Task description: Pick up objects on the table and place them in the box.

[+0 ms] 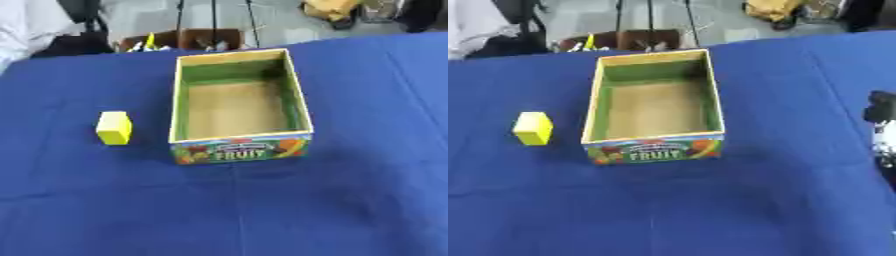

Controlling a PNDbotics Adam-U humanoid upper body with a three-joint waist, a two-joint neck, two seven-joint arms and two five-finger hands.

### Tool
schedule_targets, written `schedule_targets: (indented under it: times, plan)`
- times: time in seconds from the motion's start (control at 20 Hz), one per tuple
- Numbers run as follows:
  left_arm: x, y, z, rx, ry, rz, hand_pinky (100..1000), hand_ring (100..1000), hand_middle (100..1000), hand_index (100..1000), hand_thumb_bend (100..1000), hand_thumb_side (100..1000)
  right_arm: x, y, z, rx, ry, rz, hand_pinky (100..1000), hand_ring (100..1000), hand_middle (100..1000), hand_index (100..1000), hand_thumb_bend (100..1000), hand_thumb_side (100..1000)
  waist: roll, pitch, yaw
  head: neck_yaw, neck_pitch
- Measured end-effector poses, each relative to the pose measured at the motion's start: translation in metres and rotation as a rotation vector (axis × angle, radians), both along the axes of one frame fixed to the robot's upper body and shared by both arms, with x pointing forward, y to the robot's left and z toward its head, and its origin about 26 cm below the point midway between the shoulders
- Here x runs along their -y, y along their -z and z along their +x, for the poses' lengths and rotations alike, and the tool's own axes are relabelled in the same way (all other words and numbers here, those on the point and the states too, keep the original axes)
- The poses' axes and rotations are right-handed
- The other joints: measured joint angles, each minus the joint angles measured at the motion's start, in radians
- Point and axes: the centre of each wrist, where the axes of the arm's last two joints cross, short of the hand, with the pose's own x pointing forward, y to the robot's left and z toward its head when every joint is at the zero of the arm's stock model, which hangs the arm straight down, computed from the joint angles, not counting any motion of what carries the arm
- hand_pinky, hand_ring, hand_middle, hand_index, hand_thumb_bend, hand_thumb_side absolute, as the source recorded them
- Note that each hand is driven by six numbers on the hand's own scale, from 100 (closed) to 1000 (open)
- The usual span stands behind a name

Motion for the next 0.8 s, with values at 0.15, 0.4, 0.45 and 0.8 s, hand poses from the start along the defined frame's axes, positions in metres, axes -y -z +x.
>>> schedule_targets:
  times: [0.15, 0.4, 0.45, 0.8]
  plan:
    - [0.0001, 0.0000, 0.0000, -0.001, 0.001, 0.000, 286, 375, 368, 652, 190, 905, 0.0000, 0.0000, 0.0000, -0.001, -0.001, 0.000, 638, 793, 515, 664, 100, 610, 0.000, -0.005, 0.001, 0.003, 0.000]
    - [-0.0010, -0.0013, 0.0001, -0.003, 0.005, 0.012, 293, 386, 402, 671, 204, 918, 0.0001, 0.0000, 0.0000, -0.004, -0.002, 0.000, 636, 790, 515, 663, 100, 610, -0.002, -0.015, 0.002, -0.007, 0.018]
    - [-0.0014, -0.0019, 0.0002, -0.005, 0.007, 0.017, 295, 389, 411, 675, 211, 920, 0.0001, 0.0000, 0.0000, -0.005, -0.002, 0.000, 636, 789, 515, 663, 100, 609, -0.003, -0.018, 0.002, -0.011, 0.023]
    - [-0.0073, -0.0088, 0.0008, -0.030, 0.009, 0.078, 332, 435, 484, 733, 380, 955, 0.0005, -0.0002, -0.0002, -0.004, -0.009, 0.006, 634, 787, 515, 663, 100, 609, -0.004, -0.032, -0.003, -0.018, 0.059]
